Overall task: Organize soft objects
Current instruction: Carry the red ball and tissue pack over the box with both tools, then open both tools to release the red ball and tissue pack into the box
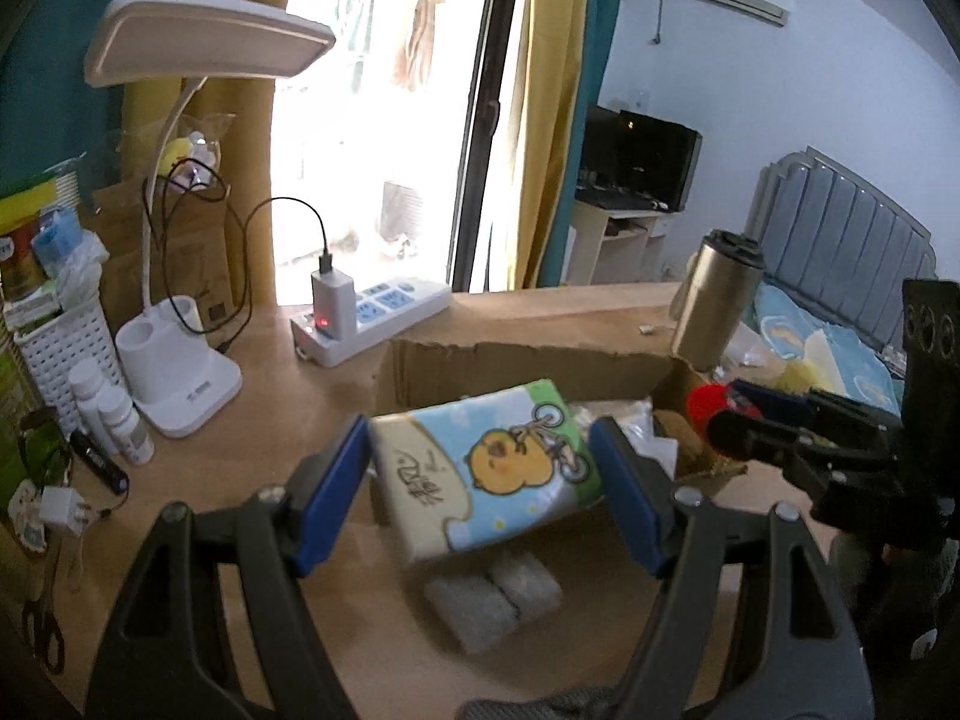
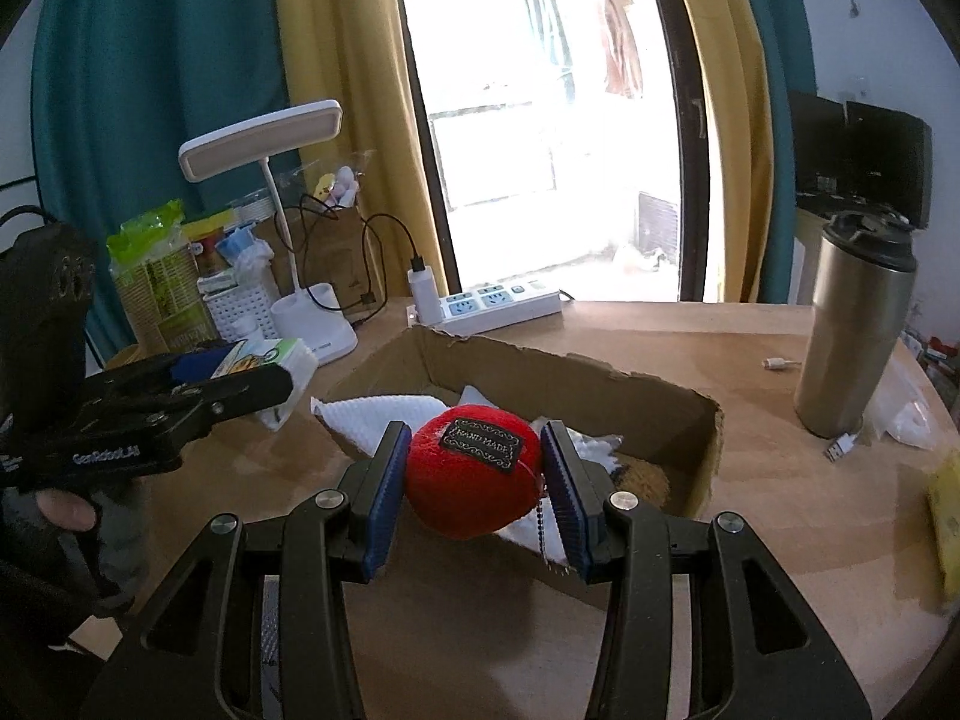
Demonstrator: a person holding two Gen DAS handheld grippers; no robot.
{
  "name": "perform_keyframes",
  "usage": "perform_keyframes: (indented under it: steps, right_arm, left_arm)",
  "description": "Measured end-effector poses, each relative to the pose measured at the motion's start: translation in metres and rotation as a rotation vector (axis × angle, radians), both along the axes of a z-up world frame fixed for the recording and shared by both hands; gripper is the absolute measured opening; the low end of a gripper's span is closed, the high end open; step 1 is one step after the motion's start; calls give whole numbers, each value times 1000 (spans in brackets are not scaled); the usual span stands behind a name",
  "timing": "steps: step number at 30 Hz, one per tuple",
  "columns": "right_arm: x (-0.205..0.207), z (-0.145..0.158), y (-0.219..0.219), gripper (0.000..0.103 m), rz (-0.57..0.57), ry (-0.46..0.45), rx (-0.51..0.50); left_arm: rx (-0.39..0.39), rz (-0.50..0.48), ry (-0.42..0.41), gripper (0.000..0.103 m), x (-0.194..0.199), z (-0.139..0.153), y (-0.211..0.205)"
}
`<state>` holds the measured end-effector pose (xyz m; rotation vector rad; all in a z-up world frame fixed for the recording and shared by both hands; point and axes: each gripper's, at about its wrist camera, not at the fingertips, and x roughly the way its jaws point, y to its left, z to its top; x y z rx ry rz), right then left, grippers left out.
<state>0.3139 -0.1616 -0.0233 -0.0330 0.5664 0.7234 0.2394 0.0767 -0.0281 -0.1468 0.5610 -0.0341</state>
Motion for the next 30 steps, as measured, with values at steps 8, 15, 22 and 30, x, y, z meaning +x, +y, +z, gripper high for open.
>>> perform_keyframes:
  steps: [8, 15, 22, 30]
  right_arm:
    - [16, -6, 18, 47, 32, 15, -1]
    - [27, -12, 32, 47, 59, 30, 10]
    - [45, -24, 40, 47, 61, 70, 4]
    - [60, -30, 36, 49, 23, 103, 12]
  left_arm:
    - [-12, 0, 4, 76, 23, -8, 10]
    - [-12, -8, 13, 76, 45, -16, 14]
    - [-15, -32, 34, 76, 67, -26, 16]
    - [27, -74, 84, 77, 95, -34, 11]
